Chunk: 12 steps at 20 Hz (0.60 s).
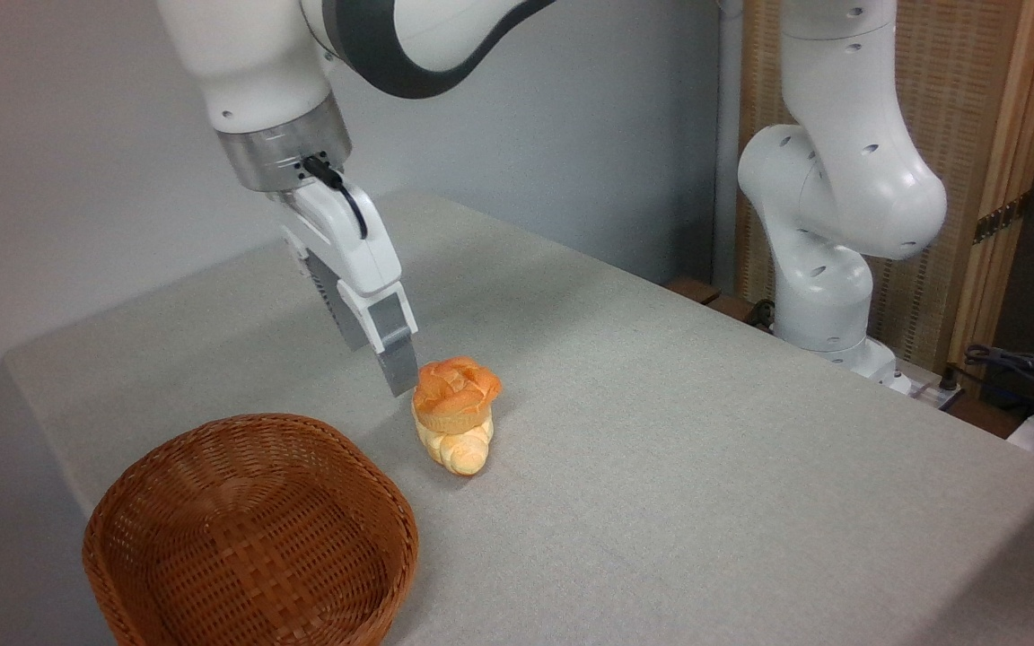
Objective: Put bread into the basket
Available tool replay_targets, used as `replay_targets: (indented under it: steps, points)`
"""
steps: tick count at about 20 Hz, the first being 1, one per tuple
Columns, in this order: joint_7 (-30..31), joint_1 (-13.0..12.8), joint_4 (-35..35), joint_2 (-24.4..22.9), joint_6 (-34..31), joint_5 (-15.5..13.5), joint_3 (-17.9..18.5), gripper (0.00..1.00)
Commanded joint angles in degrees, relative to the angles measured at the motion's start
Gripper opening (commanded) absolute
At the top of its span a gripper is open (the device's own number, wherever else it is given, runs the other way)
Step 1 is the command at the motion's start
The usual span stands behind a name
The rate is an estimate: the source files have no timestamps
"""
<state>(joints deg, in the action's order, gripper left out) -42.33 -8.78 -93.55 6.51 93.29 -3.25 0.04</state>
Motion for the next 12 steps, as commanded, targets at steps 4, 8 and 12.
replay_targets:
  steps: [4, 8, 12]
  points:
    - [-2.9, -0.5, -15.7, -9.4, 4.0, -0.2, -0.5, 1.0]
    - [-3.2, -0.6, -19.7, -9.9, 7.2, -0.2, -0.6, 1.0]
    - [-3.1, -1.8, -20.3, -9.3, 7.3, -0.1, -1.3, 1.0]
